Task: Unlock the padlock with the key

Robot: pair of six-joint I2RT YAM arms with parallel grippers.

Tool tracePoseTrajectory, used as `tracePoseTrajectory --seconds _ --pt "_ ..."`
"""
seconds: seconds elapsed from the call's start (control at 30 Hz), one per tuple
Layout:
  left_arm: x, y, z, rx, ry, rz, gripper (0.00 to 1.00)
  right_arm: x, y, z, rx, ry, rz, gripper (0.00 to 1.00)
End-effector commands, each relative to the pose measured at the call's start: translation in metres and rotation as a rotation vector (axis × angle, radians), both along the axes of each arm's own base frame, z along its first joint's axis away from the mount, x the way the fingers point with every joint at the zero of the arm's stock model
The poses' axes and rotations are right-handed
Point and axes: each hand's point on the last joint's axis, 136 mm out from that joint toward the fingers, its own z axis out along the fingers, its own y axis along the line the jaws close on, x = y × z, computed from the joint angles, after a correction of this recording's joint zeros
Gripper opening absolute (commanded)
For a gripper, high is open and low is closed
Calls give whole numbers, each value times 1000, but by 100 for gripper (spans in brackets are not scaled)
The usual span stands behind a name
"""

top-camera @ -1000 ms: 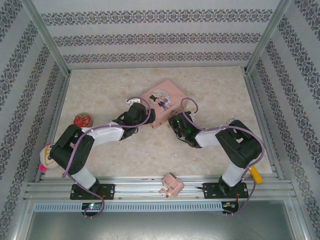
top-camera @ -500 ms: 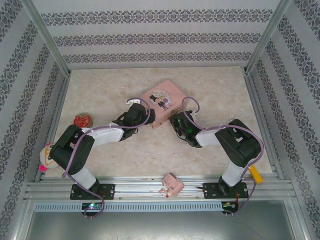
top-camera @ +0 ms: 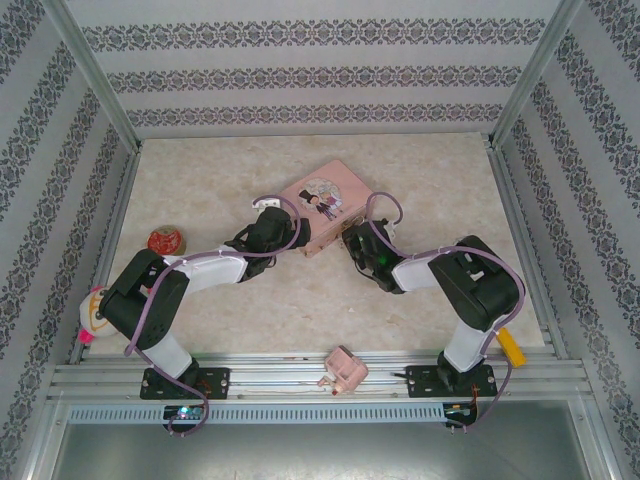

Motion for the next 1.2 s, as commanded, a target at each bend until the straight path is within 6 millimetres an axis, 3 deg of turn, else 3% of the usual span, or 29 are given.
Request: tracePoseTrajectory --seconds 0.0,0.3,0.7,0.9,1.17 --pt "-15 15 -23 70 71 9 100 18 -2 19 27 -72 -34 0" --pt "-13 24 -21 32 69 36 93 12 -16 26 15 -87 -56 0" --pt "-1 63 -9 -46 51 115 87 -24 -37 46 -92 -79 -21 0" --pt "16 65 8 -154 74 104 87 -55 -53 59 -237 -4 54 0" --pt "3 51 50 -355 64 104 99 -114 -85 78 -503 191 299 0"
